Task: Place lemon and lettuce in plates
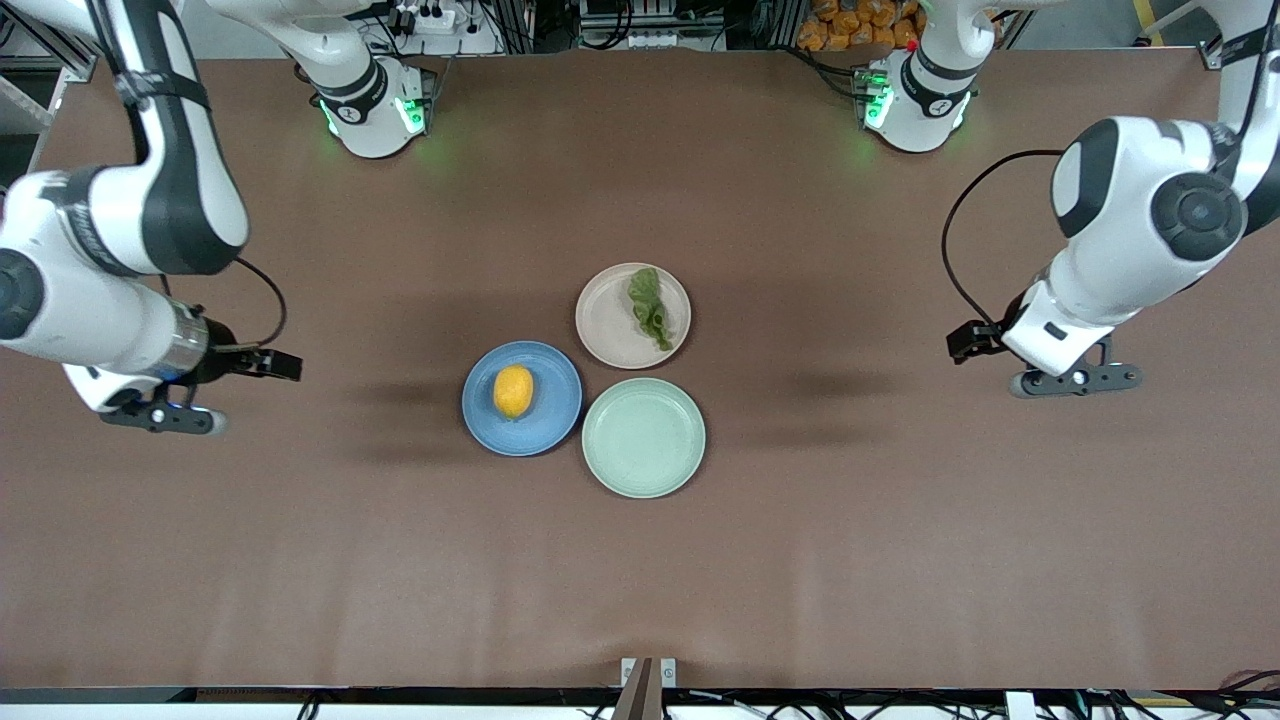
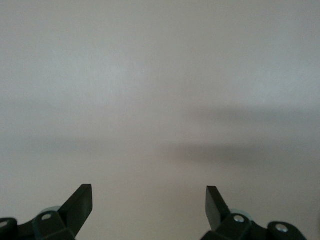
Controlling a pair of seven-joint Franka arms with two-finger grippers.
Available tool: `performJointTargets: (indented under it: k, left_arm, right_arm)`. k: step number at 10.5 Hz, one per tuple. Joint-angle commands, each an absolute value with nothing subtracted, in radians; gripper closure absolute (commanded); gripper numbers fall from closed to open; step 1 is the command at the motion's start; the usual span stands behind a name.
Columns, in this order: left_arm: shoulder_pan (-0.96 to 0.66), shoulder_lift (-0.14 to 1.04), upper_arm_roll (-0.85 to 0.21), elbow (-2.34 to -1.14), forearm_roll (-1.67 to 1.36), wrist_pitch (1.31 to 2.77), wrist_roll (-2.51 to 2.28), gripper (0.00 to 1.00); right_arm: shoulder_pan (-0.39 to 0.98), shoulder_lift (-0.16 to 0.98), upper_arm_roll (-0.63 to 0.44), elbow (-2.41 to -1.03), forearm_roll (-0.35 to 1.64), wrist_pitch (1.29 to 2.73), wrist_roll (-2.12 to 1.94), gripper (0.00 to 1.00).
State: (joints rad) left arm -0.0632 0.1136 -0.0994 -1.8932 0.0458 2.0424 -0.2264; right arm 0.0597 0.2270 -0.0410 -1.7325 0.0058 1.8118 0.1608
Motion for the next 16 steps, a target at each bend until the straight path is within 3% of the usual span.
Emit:
performJointTargets:
  k: [1, 8, 11, 16]
  left_arm:
    - [-0.060, 0.074, -0.103, -1.850, 0.023, 2.010, -0.193, 0.00]
    - [-0.043, 0.026, -0.104, -1.583, 0.000, 1.637, -0.152, 0.00]
    - [-0.032, 0.021, -0.104, -1.526, -0.029, 1.562, -0.153, 0.00]
    - [-0.037, 0.003, -0.106, -1.526, -0.015, 1.548, -0.146, 0.00]
  right_arm:
    - [0.052, 0.154, -0.066, -1.746, 0.037, 1.770, 0.137, 0.00]
    - [0.052, 0.086, -0.071, -1.605, 0.023, 1.669, 0.132, 0.00]
    - [0.052, 0.075, -0.071, -1.504, 0.025, 1.600, 0.132, 0.00]
    - [0.064, 0.029, -0.071, -1.488, 0.023, 1.588, 0.146, 0.00]
